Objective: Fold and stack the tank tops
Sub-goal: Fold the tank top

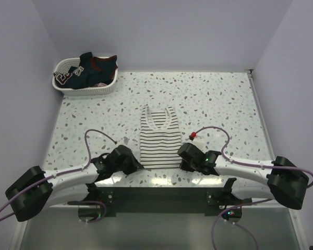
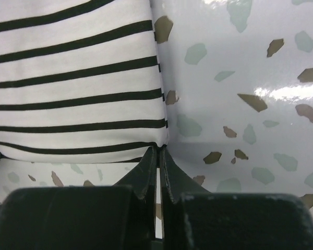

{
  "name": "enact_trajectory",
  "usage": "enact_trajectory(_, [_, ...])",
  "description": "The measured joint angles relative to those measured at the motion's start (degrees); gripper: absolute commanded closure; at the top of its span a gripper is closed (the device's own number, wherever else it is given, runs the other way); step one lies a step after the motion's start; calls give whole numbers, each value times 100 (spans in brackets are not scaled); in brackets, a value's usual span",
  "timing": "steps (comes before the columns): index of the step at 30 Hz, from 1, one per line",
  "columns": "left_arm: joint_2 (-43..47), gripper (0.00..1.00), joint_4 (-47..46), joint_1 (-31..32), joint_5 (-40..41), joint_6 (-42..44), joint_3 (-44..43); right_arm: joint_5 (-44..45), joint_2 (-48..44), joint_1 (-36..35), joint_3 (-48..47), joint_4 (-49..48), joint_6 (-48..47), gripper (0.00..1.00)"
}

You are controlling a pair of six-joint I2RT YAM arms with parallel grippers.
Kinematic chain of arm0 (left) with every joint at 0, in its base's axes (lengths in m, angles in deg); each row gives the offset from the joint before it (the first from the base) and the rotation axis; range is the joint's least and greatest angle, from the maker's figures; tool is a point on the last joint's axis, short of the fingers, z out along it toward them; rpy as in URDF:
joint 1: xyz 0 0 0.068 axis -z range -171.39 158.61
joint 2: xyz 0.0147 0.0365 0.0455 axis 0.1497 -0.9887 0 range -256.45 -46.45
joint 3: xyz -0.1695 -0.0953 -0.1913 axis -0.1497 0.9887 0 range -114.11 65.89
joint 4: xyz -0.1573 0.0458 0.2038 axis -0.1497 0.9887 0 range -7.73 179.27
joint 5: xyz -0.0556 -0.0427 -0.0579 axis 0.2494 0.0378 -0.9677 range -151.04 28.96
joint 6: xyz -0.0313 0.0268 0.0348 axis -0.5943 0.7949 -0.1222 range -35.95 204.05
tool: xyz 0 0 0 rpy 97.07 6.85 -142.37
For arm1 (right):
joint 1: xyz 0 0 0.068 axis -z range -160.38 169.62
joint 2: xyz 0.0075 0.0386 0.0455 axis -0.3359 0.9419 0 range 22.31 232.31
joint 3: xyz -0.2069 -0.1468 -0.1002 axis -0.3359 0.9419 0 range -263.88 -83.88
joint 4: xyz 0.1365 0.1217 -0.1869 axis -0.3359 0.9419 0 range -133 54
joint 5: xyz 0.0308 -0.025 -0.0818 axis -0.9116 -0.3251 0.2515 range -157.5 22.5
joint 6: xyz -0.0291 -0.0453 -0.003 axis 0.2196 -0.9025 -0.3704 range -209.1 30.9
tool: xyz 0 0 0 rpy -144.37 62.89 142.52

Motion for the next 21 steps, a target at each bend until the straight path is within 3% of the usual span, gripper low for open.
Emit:
enact_trajectory(5, [315,100,564,332,144,46,-74,164,-278,-557,-160,481,0,100])
enact_trajectory(12, [1169,100,2087,1469,466,-203,-380,511,-1097,-1784,-400,1351,402,100])
enact_trajectory(15, [1373,100,2811,1823,656,-326,-977,745,-1132,-2181,-881,1825,503,100])
enact_trajectory(21, [1401,100,3482,1884,1228,-313,-2476,1316,-1034,-2273,-2269,2468,372,100])
